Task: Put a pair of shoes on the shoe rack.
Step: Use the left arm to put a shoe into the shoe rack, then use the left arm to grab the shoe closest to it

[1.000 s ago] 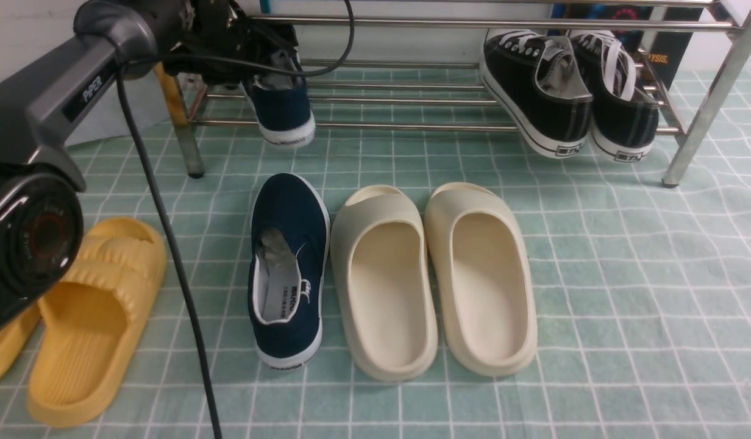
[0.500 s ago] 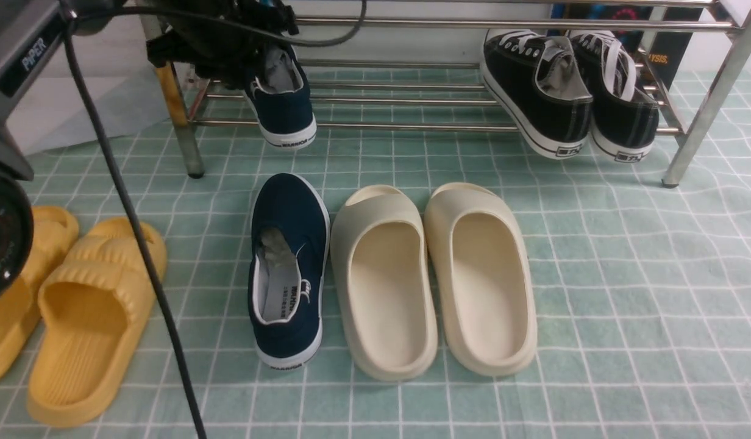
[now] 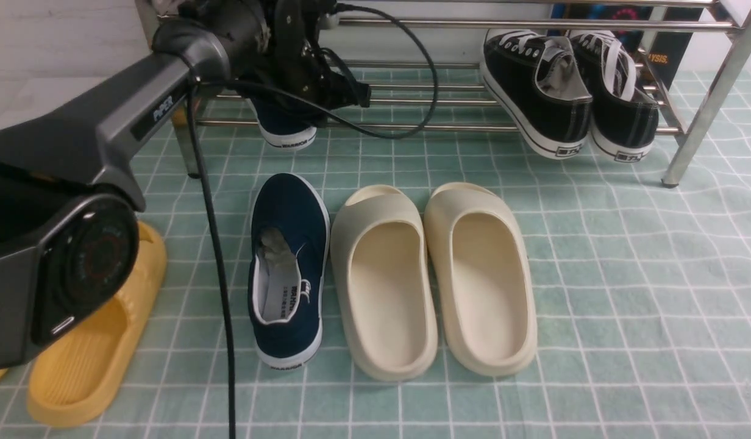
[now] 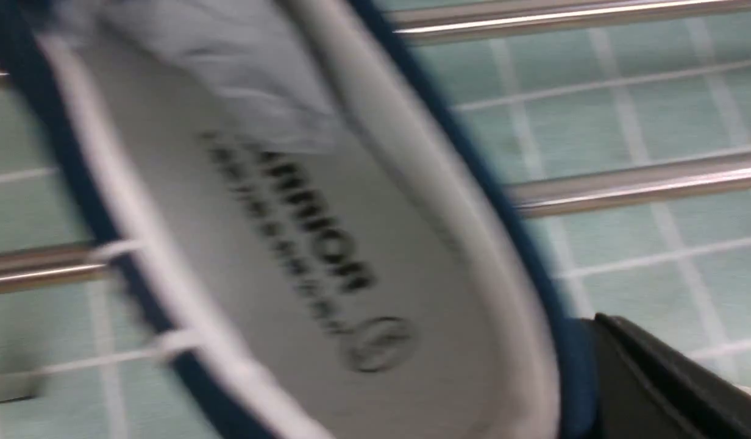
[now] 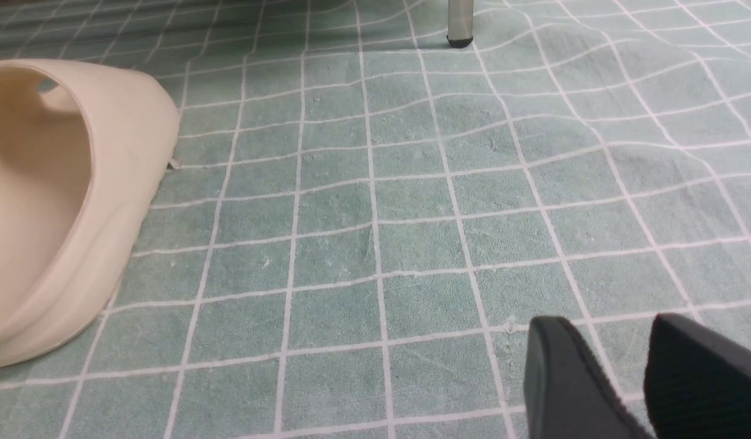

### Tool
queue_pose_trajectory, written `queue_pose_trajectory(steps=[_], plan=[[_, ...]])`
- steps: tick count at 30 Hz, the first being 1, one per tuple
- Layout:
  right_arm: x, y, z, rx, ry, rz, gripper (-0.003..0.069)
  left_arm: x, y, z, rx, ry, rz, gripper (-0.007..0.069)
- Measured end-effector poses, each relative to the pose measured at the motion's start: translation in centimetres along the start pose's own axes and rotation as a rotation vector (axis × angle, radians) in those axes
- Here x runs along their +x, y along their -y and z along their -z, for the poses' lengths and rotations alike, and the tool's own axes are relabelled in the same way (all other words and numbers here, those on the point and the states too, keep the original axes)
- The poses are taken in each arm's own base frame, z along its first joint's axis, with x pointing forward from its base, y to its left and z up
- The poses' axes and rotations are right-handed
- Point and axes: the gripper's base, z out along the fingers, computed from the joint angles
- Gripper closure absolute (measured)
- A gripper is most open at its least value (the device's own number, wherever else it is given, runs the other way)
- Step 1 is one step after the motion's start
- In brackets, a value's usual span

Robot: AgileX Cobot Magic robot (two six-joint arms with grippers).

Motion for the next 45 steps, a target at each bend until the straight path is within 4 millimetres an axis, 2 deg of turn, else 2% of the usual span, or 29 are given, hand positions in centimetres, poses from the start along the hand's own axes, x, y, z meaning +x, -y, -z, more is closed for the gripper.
queue_pose_trajectory(steps=[10, 20, 23, 25, 26, 27, 29, 30, 32, 33, 35, 38, 39, 40, 41, 45], plan=[[0.0, 0.0, 0.0, 0.0, 0.0, 0.0, 0.042, -0.5, -1.2, 2.0, -0.134, -0.002, 0.021, 0.0638], [0.0, 0.0, 0.0, 0.0, 0.0, 0.0, 0.042, -0.1, -1.6, 2.8, -0.186, -0.058, 0.014, 0.0638], [0.0, 0.0, 0.0, 0.0, 0.0, 0.0, 0.042, 0.1, -1.3, 6.0, -0.137, -0.154, 0.001, 0.0638], [0.0, 0.0, 0.0, 0.0, 0.0, 0.0, 0.042, 0.0, -0.8, 9.6, -0.052, -0.178, -0.034, 0.0638], [0.0, 0.0, 0.0, 0.0, 0.0, 0.0, 0.042, -0.1, -0.7, 10.0, -0.04, -0.172, -0.037, 0.0638], [0.0, 0.0, 0.0, 0.0, 0.0, 0.0, 0.042, -0.4, -0.1, 14.2, 0.052, -0.126, -0.051, 0.0638], [0.0, 0.0, 0.0, 0.0, 0.0, 0.0, 0.042, -0.1, 0.2, 17.1, 0.113, -0.102, -0.06, 0.0638], [0.0, 0.0, 0.0, 0.0, 0.0, 0.0, 0.042, 0.7, 0.2, 19.5, 0.142, -0.091, -0.058, 0.0638], [0.0, 0.0, 0.0, 0.0, 0.0, 0.0, 0.042, 1.7, 0.1, 21.2, 0.158, -0.09, -0.052, 0.0638], [0.0, 0.0, 0.0, 0.0, 0.0, 0.0, 0.042, 3.8, -0.2, 21.5, 0.156, -0.146, -0.042, 0.0638], [0.0, 0.0, 0.0, 0.0, 0.0, 0.0, 0.042, 6.5, -0.6, 21.0, 0.146, -0.196, -0.017, 0.0638], [0.0, 0.0, 0.0, 0.0, 0.0, 0.0, 0.042, 10.7, -1.1, 17.7, 0.125, -0.221, 0.052, 0.0638], [0.0, 0.0, 0.0, 0.0, 0.0, 0.0, 0.042, 10.9, -1.1, 17.5, 0.124, -0.209, 0.059, 0.0638], [0.0, 0.0, 0.0, 0.0, 0.0, 0.0, 0.042, 11.8, -1.3, 16.5, 0.116, -0.215, 0.09, 0.0638], [0.0, 0.0, 0.0, 0.0, 0.0, 0.0, 0.042, 13.7, -1.5, 14.6, 0.096, -0.233, 0.183, 0.0638], [0.0, 0.0, 0.0, 0.0, 0.0, 0.0, 0.042, 15.2, -1.7, 12.1, 0.067, -0.239, 0.266, 0.0634]])
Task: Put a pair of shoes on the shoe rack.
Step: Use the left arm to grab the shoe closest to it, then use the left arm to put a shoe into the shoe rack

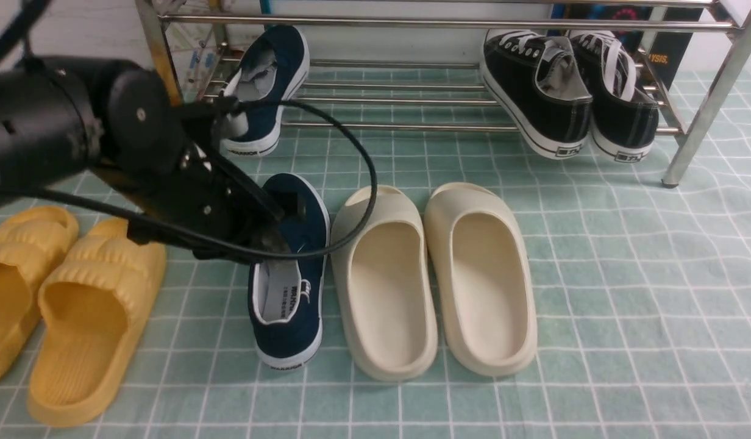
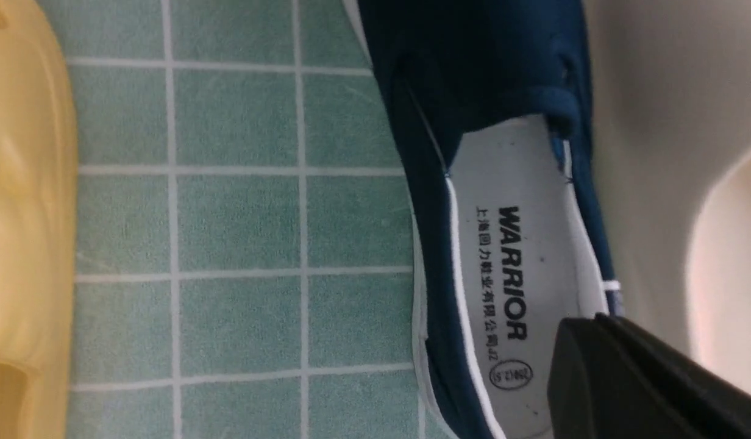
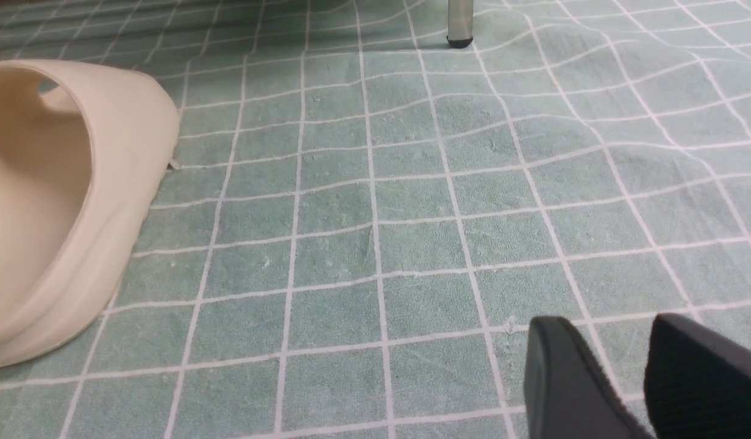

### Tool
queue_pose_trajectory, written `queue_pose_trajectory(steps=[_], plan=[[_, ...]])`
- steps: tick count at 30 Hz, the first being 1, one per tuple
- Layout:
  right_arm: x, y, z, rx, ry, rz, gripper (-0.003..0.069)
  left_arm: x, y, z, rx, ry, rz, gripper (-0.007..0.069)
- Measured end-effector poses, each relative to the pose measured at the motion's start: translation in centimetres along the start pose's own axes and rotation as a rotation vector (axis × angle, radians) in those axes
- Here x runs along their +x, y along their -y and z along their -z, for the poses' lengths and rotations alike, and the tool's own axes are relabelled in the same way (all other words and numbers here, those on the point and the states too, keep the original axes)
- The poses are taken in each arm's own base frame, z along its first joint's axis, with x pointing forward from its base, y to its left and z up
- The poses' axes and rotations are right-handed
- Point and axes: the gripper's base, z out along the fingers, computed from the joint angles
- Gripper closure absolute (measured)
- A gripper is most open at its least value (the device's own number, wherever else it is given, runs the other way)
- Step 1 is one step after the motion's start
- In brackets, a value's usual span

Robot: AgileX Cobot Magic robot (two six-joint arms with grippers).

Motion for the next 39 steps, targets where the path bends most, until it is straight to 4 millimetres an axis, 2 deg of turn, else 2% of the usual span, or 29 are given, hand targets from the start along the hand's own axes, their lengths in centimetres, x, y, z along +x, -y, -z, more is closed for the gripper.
queue_pose_trajectory(steps=[2, 3, 5, 6, 9, 10, 13, 14, 15, 17, 22, 23, 24, 27, 28, 30, 33, 34, 35, 39], plan=[[0.0, 0.0, 0.0, 0.0, 0.0, 0.0, 0.042, 0.0, -0.4, -1.5, -0.03, -0.008, 0.007, 0.0572], [0.0, 0.0, 0.0, 0.0, 0.0, 0.0, 0.042, 0.0, -0.4, -1.7, -0.033, -0.009, 0.008, 0.0564], [0.0, 0.0, 0.0, 0.0, 0.0, 0.0, 0.042, -0.1, -0.6, -2.9, -0.056, -0.017, 0.004, 0.0452], [0.0, 0.0, 0.0, 0.0, 0.0, 0.0, 0.042, -0.1, -0.7, -3.0, -0.058, -0.018, 0.003, 0.0442], [0.0, 0.0, 0.0, 0.0, 0.0, 0.0, 0.042, 0.3, -1.0, -5.1, -0.084, -0.069, 0.027, 0.0316], [0.0, 0.0, 0.0, 0.0, 0.0, 0.0, 0.042, 0.3, -1.1, -5.6, -0.089, -0.08, 0.038, 0.0309], [0.0, 0.0, 0.0, 0.0, 0.0, 0.0, 0.042, 0.5, -1.3, -6.8, -0.106, -0.098, 0.047, 0.0351], [0.0, 0.0, 0.0, 0.0, 0.0, 0.0, 0.042, 0.5, -1.4, -7.1, -0.115, -0.102, 0.045, 0.0401], [0.0, 0.0, 0.0, 0.0, 0.0, 0.0, 0.042, 0.5, -1.5, -7.2, -0.126, -0.102, 0.036, 0.0494], [0.0, 0.0, 0.0, 0.0, 0.0, 0.0, 0.042, 0.3, -1.4, -6.5, -0.128, -0.092, 0.03, 0.062], [0.0, 0.0, 0.0, 0.0, 0.0, 0.0, 0.042, -1.7, -0.4, -1.6, -0.129, -0.065, -0.064, 0.0634], [0.0, 0.0, 0.0, 0.0, 0.0, 0.0, 0.042, -1.9, -0.2, -1.2, -0.124, -0.055, -0.074, 0.0634], [0.0, 0.0, 0.0, 0.0, 0.0, 0.0, 0.042, -3.2, 0.5, 0.2, -0.107, -0.012, -0.112, 0.0634], [0.0, 0.0, 0.0, 0.0, 0.0, 0.0, 0.042, -5.6, 1.7, 1.6, -0.067, 0.078, -0.146, 0.0634], [0.0, 0.0, 0.0, 0.0, 0.0, 0.0, 0.042, -5.7, 1.8, 1.6, -0.065, 0.084, -0.148, 0.0634], [0.0, 0.0, 0.0, 0.0, 0.0, 0.0, 0.042, -7.9, 2.7, 1.3, -0.044, 0.135, -0.154, 0.0634], [0.0, 0.0, 0.0, 0.0, 0.0, 0.0, 0.042, -10.1, 3.6, -0.5, -0.034, 0.145, -0.15, 0.0634], [0.0, 0.0, 0.0, 0.0, 0.0, 0.0, 0.042, -10.3, 3.6, -0.7, -0.033, 0.144, -0.15, 0.0634], [0.0, 0.0, 0.0, 0.0, 0.0, 0.0, 0.042, -11.7, 4.2, -1.8, -0.024, 0.15, -0.145, 0.0634], [0.0, 0.0, 0.0, 0.0, 0.0, 0.0, 0.042, -13.8, 5.0, -4.1, -0.023, 0.133, -0.14, 0.0634]])
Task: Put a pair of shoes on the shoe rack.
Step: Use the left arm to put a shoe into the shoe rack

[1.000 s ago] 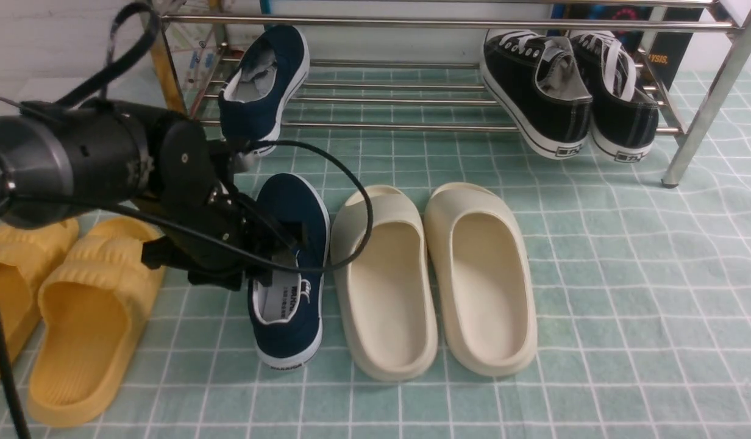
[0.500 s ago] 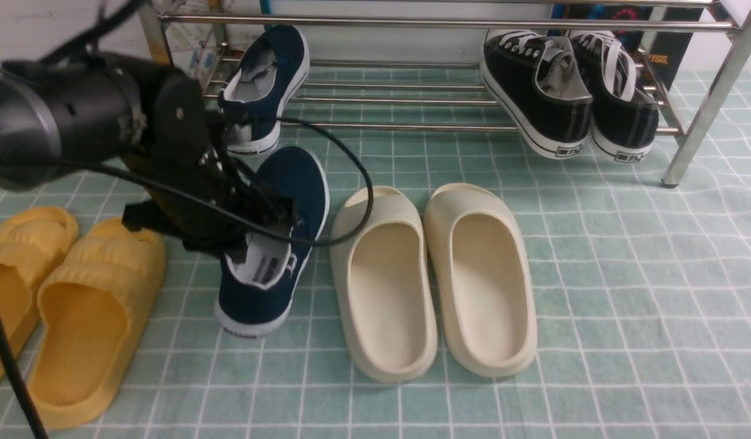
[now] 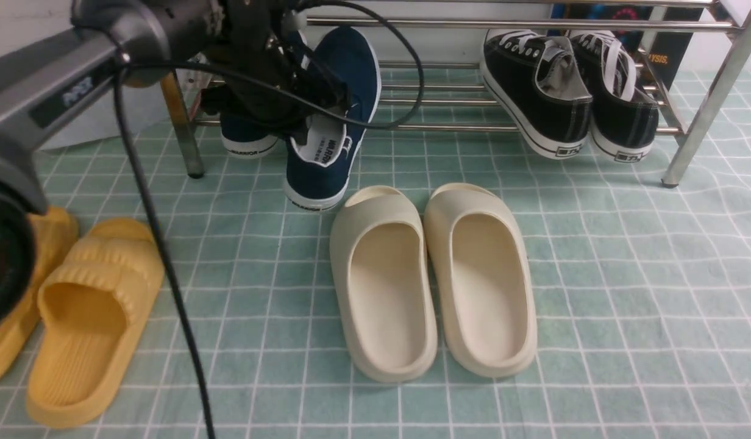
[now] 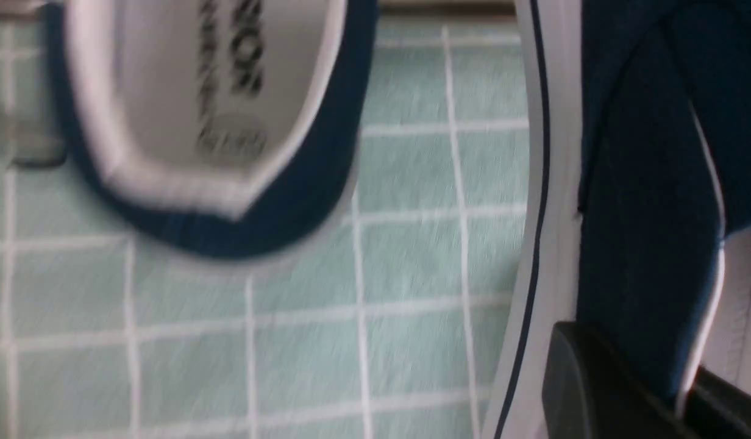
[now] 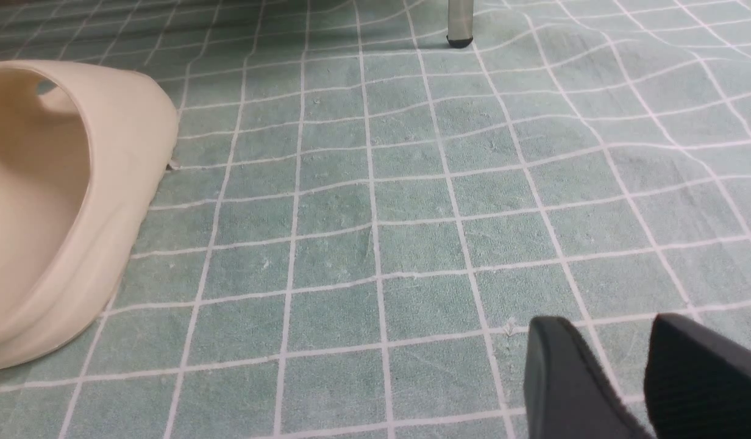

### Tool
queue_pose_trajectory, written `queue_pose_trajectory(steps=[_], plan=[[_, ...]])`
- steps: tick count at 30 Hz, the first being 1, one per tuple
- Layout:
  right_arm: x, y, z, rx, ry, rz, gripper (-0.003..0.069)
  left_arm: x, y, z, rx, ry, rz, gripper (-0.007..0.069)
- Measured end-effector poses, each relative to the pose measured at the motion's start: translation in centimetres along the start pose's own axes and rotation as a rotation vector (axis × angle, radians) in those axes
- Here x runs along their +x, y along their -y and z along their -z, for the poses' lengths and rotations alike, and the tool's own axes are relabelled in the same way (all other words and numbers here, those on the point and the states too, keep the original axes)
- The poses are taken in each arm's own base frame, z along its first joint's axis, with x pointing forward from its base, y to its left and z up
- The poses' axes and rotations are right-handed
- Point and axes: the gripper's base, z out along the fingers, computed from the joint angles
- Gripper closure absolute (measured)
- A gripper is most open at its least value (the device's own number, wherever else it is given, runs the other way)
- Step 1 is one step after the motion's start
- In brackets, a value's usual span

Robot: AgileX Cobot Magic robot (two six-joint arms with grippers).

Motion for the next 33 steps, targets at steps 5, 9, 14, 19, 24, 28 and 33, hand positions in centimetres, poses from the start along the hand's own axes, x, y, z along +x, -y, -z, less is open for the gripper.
queue_pose_trajectory(steps=[5, 9, 14, 19, 24, 28, 33], plan=[[0.0, 0.0, 0.0, 0.0, 0.0, 0.0, 0.042, -1.7, 0.4, -1.9, -0.003, 0.012, -0.008, 0.0634], [0.0, 0.0, 0.0, 0.0, 0.0, 0.0, 0.042, -3.1, 0.6, -3.2, -0.011, 0.063, 0.006, 0.0634], [0.0, 0.0, 0.0, 0.0, 0.0, 0.0, 0.042, -3.6, 0.3, -3.9, -0.045, 0.089, 0.021, 0.0634], [0.0, 0.0, 0.0, 0.0, 0.0, 0.0, 0.042, -3.5, 0.1, -4.6, -0.067, 0.09, 0.009, 0.0634], [0.0, 0.0, 0.0, 0.0, 0.0, 0.0, 0.042, -3.7, -0.2, -5.3, -0.098, 0.122, 0.013, 0.0634], [0.0, 0.0, 0.0, 0.0, 0.0, 0.0, 0.042, -3.8, -0.3, -5.4, -0.106, 0.135, 0.069, 0.0616], [0.0, 0.0, 0.0, 0.0, 0.0, 0.0, 0.042, -4.1, -0.1, -5.3, -0.078, 0.17, 0.108, 0.0491]])
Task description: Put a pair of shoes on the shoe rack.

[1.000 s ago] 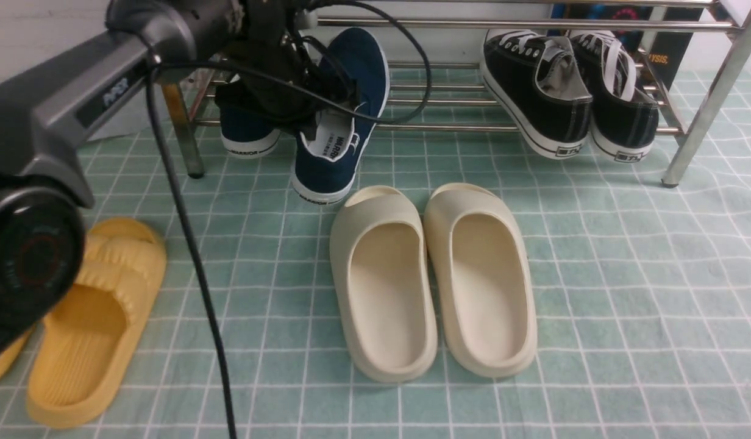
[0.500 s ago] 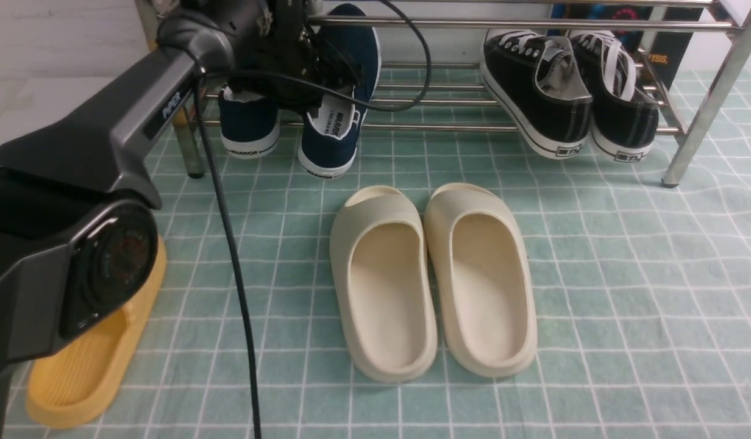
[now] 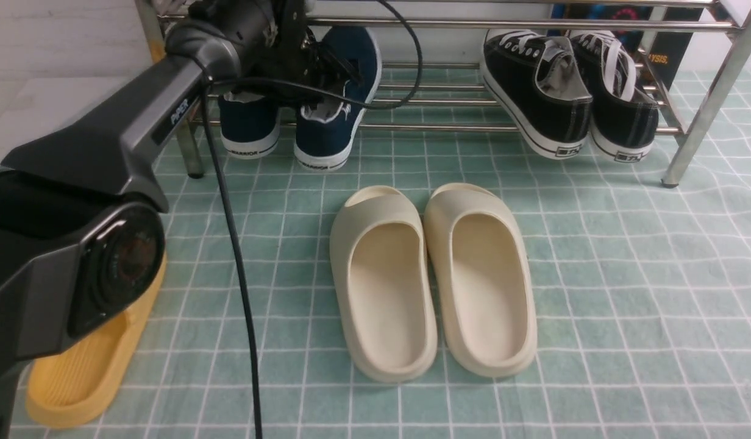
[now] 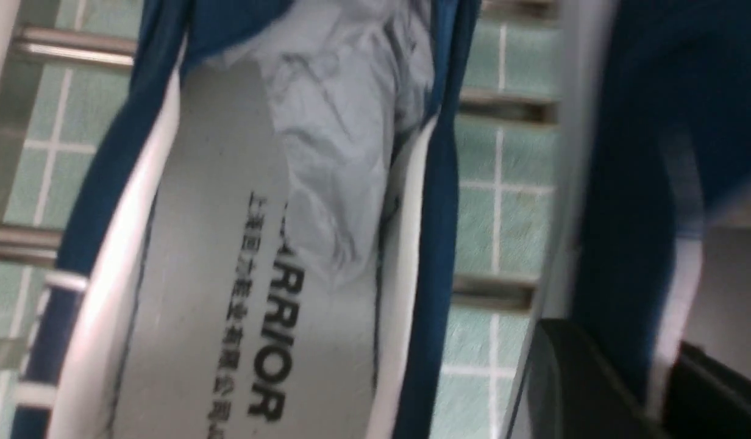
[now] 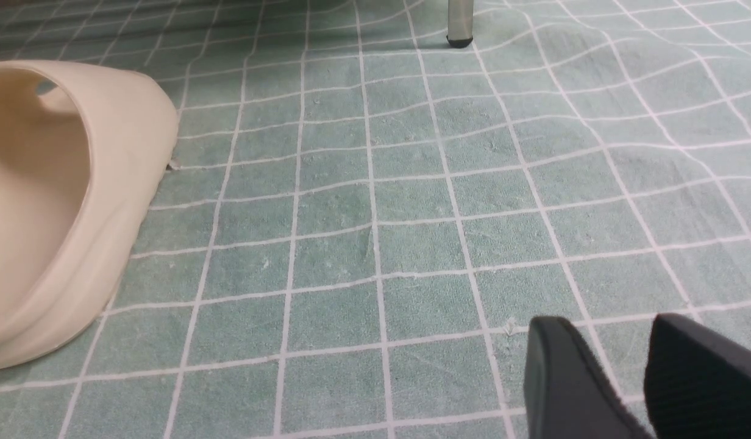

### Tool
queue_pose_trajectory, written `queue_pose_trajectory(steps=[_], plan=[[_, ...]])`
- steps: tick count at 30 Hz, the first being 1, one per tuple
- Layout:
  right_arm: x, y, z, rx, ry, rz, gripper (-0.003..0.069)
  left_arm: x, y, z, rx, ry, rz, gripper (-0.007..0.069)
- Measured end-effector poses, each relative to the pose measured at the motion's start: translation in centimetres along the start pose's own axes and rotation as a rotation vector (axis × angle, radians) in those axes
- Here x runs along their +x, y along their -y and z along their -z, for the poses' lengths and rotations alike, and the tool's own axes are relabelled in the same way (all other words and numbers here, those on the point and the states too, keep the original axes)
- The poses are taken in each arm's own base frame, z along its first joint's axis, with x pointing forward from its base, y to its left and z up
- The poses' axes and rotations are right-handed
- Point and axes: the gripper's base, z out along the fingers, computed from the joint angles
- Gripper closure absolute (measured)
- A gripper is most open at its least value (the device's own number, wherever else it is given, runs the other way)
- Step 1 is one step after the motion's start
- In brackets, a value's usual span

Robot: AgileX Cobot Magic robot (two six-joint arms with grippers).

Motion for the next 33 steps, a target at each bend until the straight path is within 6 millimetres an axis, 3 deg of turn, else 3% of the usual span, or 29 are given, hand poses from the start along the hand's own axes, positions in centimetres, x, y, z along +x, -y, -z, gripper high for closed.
queue_pose_trajectory(steps=[2, 5, 9, 12, 20, 21, 26, 29, 30, 32, 33], plan=[[0.0, 0.0, 0.0, 0.0, 0.0, 0.0, 0.042, -0.1, 0.1, 0.0, 0.01, 0.009, 0.043, 0.0396], [0.0, 0.0, 0.0, 0.0, 0.0, 0.0, 0.042, -0.2, 0.1, 0.0, 0.011, 0.012, 0.085, 0.032], [0.0, 0.0, 0.0, 0.0, 0.0, 0.0, 0.042, -0.4, 0.0, 0.5, 0.009, 0.013, 0.101, 0.0284], [0.0, 0.0, 0.0, 0.0, 0.0, 0.0, 0.042, -0.7, -0.1, 2.4, -0.01, -0.013, 0.105, 0.0308], [0.0, 0.0, 0.0, 0.0, 0.0, 0.0, 0.042, -1.4, -0.6, 8.4, -0.044, -0.104, -0.005, 0.0484], [0.0, 0.0, 0.0, 0.0, 0.0, 0.0, 0.042, -1.3, -0.6, 8.4, -0.047, -0.11, -0.01, 0.0484], [0.0, 0.0, 0.0, 0.0, 0.0, 0.0, 0.042, -1.7, -0.4, 13.4, 0.028, -0.124, -0.062, 0.0557], [0.0, 0.0, 0.0, 0.0, 0.0, 0.0, 0.042, -1.4, -0.5, 18.9, 0.122, -0.102, -0.06, 0.0581], [0.0, 0.0, 0.0, 0.0, 0.0, 0.0, 0.042, -1.4, -0.5, 19.3, 0.123, -0.099, -0.062, 0.0581], [0.0, 0.0, 0.0, 0.0, 0.0, 0.0, 0.042, -0.4, -1.2, 24.6, 0.194, -0.036, -0.071, 0.0584], [0.0, 0.0, 0.0, 0.0, 0.0, 0.0, 0.042, 0.2, -1.5, 25.7, 0.206, -0.02, -0.077, 0.0584]])
